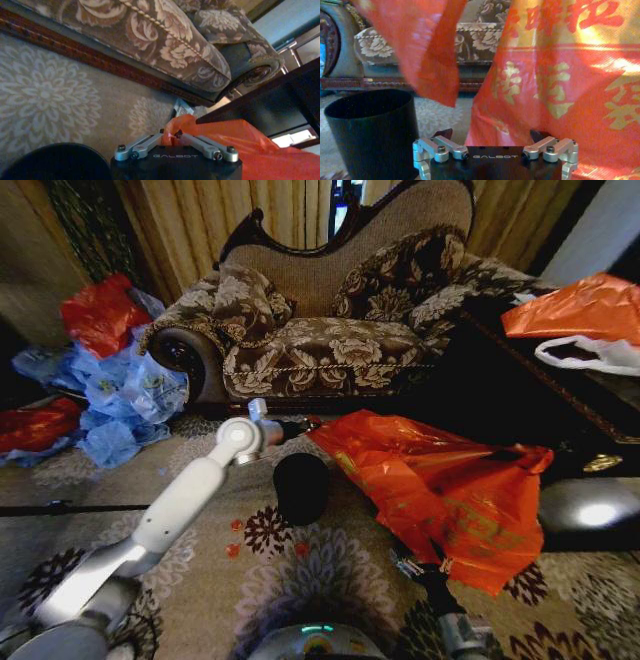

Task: Place a garbage bag over the trash bin.

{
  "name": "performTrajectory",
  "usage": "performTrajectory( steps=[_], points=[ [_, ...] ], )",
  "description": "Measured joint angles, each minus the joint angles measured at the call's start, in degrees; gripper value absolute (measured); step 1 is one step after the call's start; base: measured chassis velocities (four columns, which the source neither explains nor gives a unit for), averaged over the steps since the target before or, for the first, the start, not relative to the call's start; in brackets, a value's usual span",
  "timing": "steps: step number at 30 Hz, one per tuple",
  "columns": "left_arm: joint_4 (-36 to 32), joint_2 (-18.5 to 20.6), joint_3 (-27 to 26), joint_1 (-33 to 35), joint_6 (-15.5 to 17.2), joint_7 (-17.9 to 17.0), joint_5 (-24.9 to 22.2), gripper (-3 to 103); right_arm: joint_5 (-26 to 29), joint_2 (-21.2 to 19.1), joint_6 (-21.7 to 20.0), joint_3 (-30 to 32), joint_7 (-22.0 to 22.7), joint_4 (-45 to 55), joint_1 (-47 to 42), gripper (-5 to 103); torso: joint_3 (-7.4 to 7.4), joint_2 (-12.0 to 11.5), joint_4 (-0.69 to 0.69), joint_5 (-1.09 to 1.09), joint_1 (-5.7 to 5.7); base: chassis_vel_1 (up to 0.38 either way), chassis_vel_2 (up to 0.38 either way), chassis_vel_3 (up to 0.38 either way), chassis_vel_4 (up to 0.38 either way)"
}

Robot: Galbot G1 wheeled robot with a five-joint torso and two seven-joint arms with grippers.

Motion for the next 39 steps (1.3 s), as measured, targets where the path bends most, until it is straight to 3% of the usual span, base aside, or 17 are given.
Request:
performTrajectory(
  steps=[8,14,16,18,21,23,26,34,39],
  points=[
    [-0.9,3.9,-4.7,-1.4,-0.5,0.4,-1.4,0,10.3,-2.3,-4.0,0.2,4.3,4.8,1.6,100,0.0,0.0,0.01,0.01,0.0,0.0,0.0,0.0,0.0],
    [-1.2,5.3,-5.1,-2.7,-0.5,0.7,-2.5,0,16.6,-2.9,-6.5,-1.0,4.3,6.5,2.2,100,0.0,0.0,0.01,0.01,0.0,0.0,0.0,0.0,0.0],
    [-1.9,5.8,-4.9,-3.4,-0.5,0.8,-3.1,0,22.6,-3.1,-8.9,-1.9,3.8,7.3,2.7,100,0.0,0.0,-0.01,0.0,0.0,0.0,0.0,0.0,0.0],
    [-2.0,5.9,-4.9,-3.5,-0.5,0.8,-3.2,0,23.6,-3.2,-9.4,-2.1,3.8,7.4,2.8,100,0.0,0.0,-0.01,0.01,0.0,0.0,0.0,0.0,0.0],
    [-2.3,7.3,-4.3,-4.4,-0.5,0.9,-4.3,0,34.0,-4.0,-14.5,-4.2,4.4,8.2,5.0,100,0.0,0.0,0.0,0.01,0.0,0.0,0.0,0.0,0.0],
    [-2.4,7.5,-4.3,-4.5,-0.5,0.9,-4.5,0,35.6,-4.1,-15.3,-4.5,4.7,8.3,5.4,100,0.0,0.0,0.01,0.01,0.0,0.0,0.0,0.0,0.0],
    [-2.8,8.6,-3.8,-5.2,-0.5,1.0,-5.9,0,44.3,-4.2,-19.6,-6.5,7.9,8.3,9.4,100,0.0,0.0,0.0,0.01,0.0,0.0,0.0,0.0,0.0],
    [-3.2,10.4,-3.0,-7.6,-1.4,2.9,-9.2,0,47.0,-5.3,-21.4,-10.1,10.5,7.1,13.6,100,0.01,0.0,0.0,0.01,0.0,0.0,0.0,0.0,0.0],
    [-3.8,14.2,-1.9,-11.5,-2.9,6.8,-13.8,0,49.2,-5.0,-21.5,-12.4,10.8,5.0,16.9,100,0.0,0.0,0.0,0.0,0.0,0.0,0.0,0.0,0.0]
  ],
)
